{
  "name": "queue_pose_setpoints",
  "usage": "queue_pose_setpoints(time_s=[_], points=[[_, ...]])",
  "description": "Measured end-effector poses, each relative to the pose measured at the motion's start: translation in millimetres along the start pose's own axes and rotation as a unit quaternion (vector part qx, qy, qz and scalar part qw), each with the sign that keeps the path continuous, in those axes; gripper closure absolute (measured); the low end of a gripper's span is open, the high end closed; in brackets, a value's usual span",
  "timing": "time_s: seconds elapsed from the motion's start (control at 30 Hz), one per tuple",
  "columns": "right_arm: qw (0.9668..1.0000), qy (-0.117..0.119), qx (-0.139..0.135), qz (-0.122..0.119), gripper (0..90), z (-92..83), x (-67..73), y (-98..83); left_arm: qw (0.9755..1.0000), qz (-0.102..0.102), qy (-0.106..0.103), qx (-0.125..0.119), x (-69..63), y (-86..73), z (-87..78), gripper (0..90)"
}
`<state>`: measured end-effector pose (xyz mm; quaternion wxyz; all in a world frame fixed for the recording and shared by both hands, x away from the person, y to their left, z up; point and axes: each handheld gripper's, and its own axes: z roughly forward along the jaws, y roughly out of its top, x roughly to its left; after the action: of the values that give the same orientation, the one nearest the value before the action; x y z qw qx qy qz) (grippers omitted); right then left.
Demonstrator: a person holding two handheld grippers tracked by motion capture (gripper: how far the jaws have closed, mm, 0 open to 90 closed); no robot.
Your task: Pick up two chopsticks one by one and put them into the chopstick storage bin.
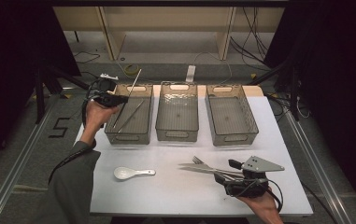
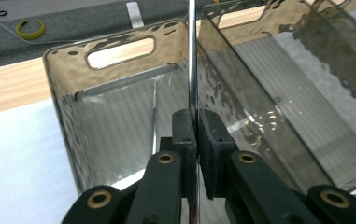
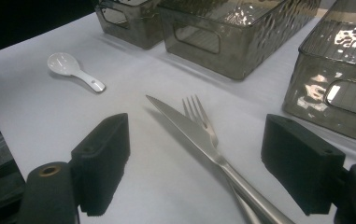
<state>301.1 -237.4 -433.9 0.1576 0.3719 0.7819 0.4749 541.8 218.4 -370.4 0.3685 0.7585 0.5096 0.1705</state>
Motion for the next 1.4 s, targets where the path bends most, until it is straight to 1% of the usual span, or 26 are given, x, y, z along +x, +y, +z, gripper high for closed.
queue_pose_setpoints(time_s=[0.13, 0.27, 0.37, 0.5, 0.6, 0.7, 0.83, 0.87, 0.93, 0.97, 1.0, 1.1, 1.17, 1.23, 1.3, 1.37, 1.4], points=[[1.0, 0.0, 0.0, 0.0, 24.7, 0.4, 0.2, 0.0, 1.0, -0.002, 0.005, 0.0, 4.0, -4.0, 1.5, 84.9], [1.0, 0.0, 0.0, -0.001, 24.7, 0.2, 0.3, -0.1, 1.0, 0.002, 0.008, 0.002, 6.5, -9.4, 4.7, 84.9], [1.0, 0.001, 0.001, -0.001, 24.7, 0.5, 0.4, -0.1, 1.0, 0.0, 0.009, -0.002, 8.9, -12.3, 6.9, 84.9], [1.0, 0.001, 0.002, -0.001, 24.7, 1.0, 0.5, -0.2, 0.9999, 0.003, 0.01, 0.003, 9.8, -14.8, 10.2, 84.9], [1.0, 0.001, 0.002, -0.001, 24.7, 0.9, 0.3, -0.3, 1.0, 0.004, 0.007, 0.005, 8.5, -17.0, 13.0, 84.8], [1.0, 0.001, 0.002, 0.0, 24.8, 1.0, 0.5, -0.3, 0.9999, 0.009, 0.007, 0.011, 7.0, -19.8, 16.1, 84.8], [1.0, 0.001, 0.002, 0.001, 24.7, 1.0, 0.3, -0.4, 0.9993, 0.027, 0.009, 0.026, 4.3, -23.9, 20.9, 84.7], [1.0, 0.001, 0.003, 0.001, 24.7, 1.1, 0.1, -0.5, 0.9992, 0.028, 0.009, 0.028, 4.3, -24.9, 22.3, 84.7], [1.0, 0.001, 0.003, 0.001, 24.7, 1.4, 0.1, -0.6, 0.9992, 0.026, 0.008, 0.031, 3.5, -26.8, 24.8, 84.5], [1.0, 0.001, 0.003, 0.001, 24.8, 1.4, 0.1, -0.5, 0.9989, 0.03, 0.008, 0.033, 3.6, -27.4, 25.6, 84.4], [1.0, 0.002, 0.003, 0.001, 24.8, 1.4, 0.2, -0.5, 0.9989, 0.031, 0.009, 0.034, 3.3, -28.1, 26.6, 84.1], [1.0, 0.001, 0.003, 0.001, 24.7, 1.5, 0.0, -0.6, 0.999, 0.023, 0.013, 0.036, 3.2, -29.4, 28.7, 82.8], [1.0, 0.001, 0.003, 0.001, 24.8, 1.4, 0.2, -0.6, 0.9992, 0.017, 0.013, 0.035, 3.1, -29.2, 27.4, 75.1], [1.0, 0.001, 0.003, 0.0, 24.8, 1.2, 0.2, -0.5, 0.9996, 0.008, 0.0, 0.029, 2.9, -29.3, 22.6, 68.8], [1.0, 0.001, 0.003, 0.0, 24.8, 0.9, 0.1, -0.5, 0.9996, -0.007, -0.016, 0.023, 0.7, -30.1, 16.8, 59.9], [1.0, 0.001, 0.002, 0.001, 24.8, 0.9, -0.1, -0.5, 0.9991, -0.018, -0.029, 0.024, -3.7, -32.5, 10.1, 52.3], [1.0, 0.0, 0.003, 0.0, 24.8, 1.0, 0.0, -0.5, 0.999, -0.019, -0.035, 0.023, -6.8, -34.7, 6.6, 49.1]])
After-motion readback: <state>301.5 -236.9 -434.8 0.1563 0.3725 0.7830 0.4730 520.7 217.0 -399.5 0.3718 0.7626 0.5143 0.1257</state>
